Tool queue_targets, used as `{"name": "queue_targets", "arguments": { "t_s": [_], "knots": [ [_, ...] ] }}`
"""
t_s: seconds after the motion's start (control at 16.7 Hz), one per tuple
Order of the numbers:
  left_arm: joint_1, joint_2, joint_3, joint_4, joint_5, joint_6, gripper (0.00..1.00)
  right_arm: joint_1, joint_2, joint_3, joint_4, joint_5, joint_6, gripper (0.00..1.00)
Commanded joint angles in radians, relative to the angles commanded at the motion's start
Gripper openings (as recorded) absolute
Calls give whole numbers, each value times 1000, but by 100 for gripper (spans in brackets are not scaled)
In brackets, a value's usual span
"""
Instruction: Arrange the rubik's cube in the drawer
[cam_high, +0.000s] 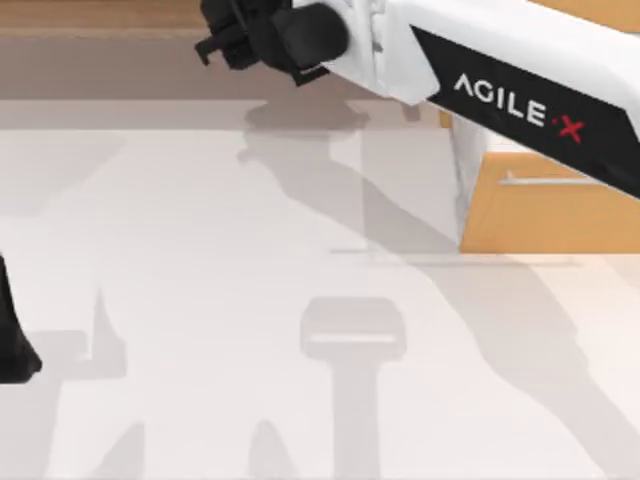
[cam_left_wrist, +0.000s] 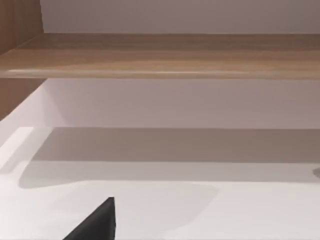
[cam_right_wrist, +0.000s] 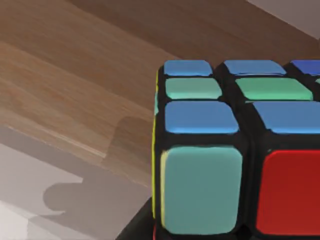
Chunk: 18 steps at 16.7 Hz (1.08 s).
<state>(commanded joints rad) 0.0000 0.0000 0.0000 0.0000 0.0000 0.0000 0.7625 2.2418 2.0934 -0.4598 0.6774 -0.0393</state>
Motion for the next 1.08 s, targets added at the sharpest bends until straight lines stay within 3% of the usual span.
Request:
{"name": "queue_targets", "arguments": {
  "t_s": [0.3, 0.6, 1.08],
  "knots": [
    [0, 0, 0, 0, 0, 0, 100, -41, 26, 0, -203, -109, 11, 0],
    [0, 0, 0, 0, 0, 0, 100, -96, -75, 21, -438, -303, 39, 0],
    [0, 0, 0, 0, 0, 0, 100, -499, 25, 218, -856, -582, 146, 0]
  ]
}}
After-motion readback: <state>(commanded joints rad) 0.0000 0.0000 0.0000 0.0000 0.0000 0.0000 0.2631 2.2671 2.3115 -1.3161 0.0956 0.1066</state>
